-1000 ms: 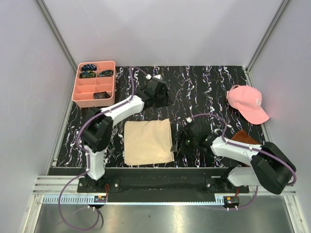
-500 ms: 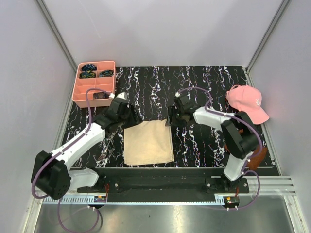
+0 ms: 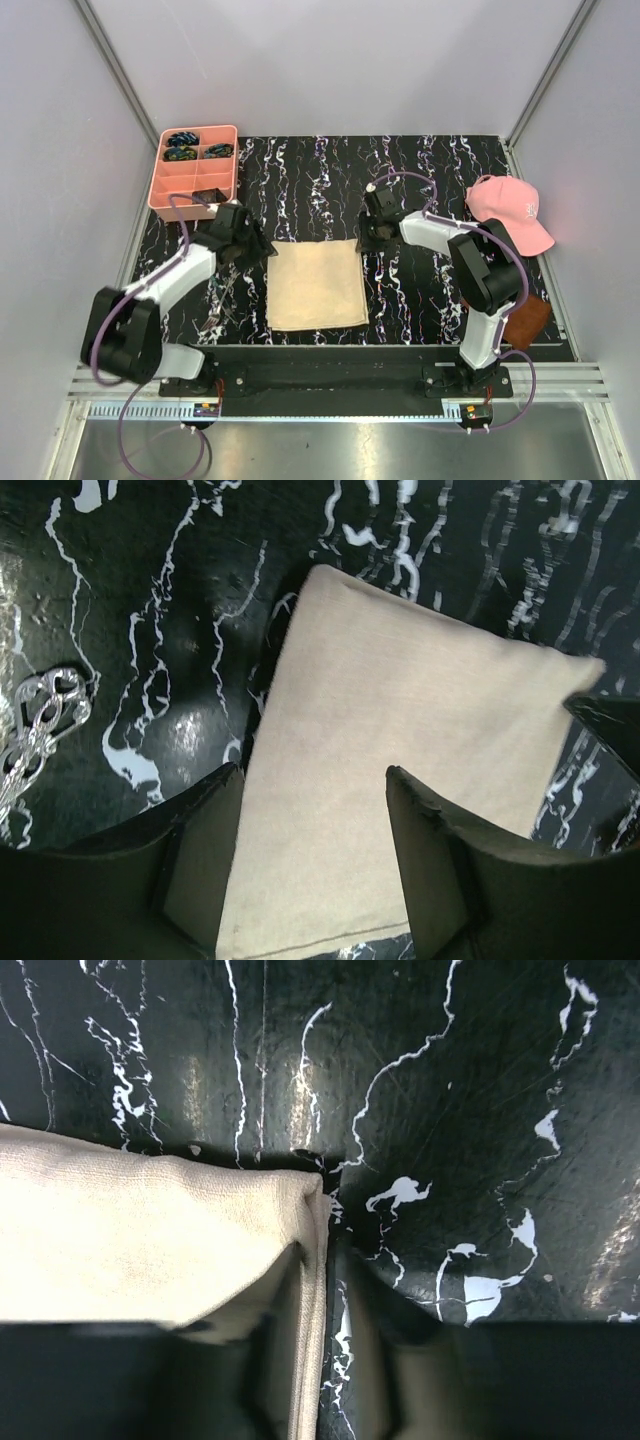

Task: Fold the napkin into a case and place the utensils inside
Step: Turn over the upper triangle folded napkin at the center of the board.

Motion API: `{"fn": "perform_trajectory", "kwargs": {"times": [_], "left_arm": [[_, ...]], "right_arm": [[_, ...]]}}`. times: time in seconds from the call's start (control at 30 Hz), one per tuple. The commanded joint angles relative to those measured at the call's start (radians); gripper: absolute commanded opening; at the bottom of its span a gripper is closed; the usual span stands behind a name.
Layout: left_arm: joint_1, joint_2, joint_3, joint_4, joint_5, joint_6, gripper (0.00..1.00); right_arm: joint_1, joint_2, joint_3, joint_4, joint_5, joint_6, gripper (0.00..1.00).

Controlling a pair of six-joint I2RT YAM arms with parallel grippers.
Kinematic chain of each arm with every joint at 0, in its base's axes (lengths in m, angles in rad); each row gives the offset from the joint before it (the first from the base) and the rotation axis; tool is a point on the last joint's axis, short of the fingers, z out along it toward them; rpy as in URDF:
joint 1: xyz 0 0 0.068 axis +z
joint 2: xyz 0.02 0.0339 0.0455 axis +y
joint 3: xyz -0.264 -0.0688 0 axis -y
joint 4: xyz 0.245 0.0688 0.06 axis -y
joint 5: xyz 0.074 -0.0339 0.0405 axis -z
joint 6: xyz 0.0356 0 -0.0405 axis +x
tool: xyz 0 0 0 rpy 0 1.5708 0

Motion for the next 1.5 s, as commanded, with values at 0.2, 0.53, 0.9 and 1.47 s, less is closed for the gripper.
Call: {"fn": "perform_trajectory", "kwargs": {"times": [0.2, 0.53, 0.9, 1.47], "left_arm": [[0.042, 0.272, 0.147, 0.151, 0.068, -0.002, 0.56], [0.079, 0.355, 0.161, 0.211, 0.097, 0.0, 0.56], [0.094, 0.406, 0.177, 0.249, 0.004, 0.003, 0.2], [0.07, -0.027, 0.138, -0.04, -0.176, -0.072, 0.7]], "right_arm": [[-0.063, 0.016, 0.073, -0.025, -0.059, -0.079, 0.5], [-0.08, 0.076, 0.114, -0.01, -0.137, -0.094, 0.5], [-0.112, 0.123, 0.136, -0.009, -0.035, -0.098, 0.0], [-0.01, -0.113, 0.266, -0.357, 0.277, -0.03, 0.87]]}}
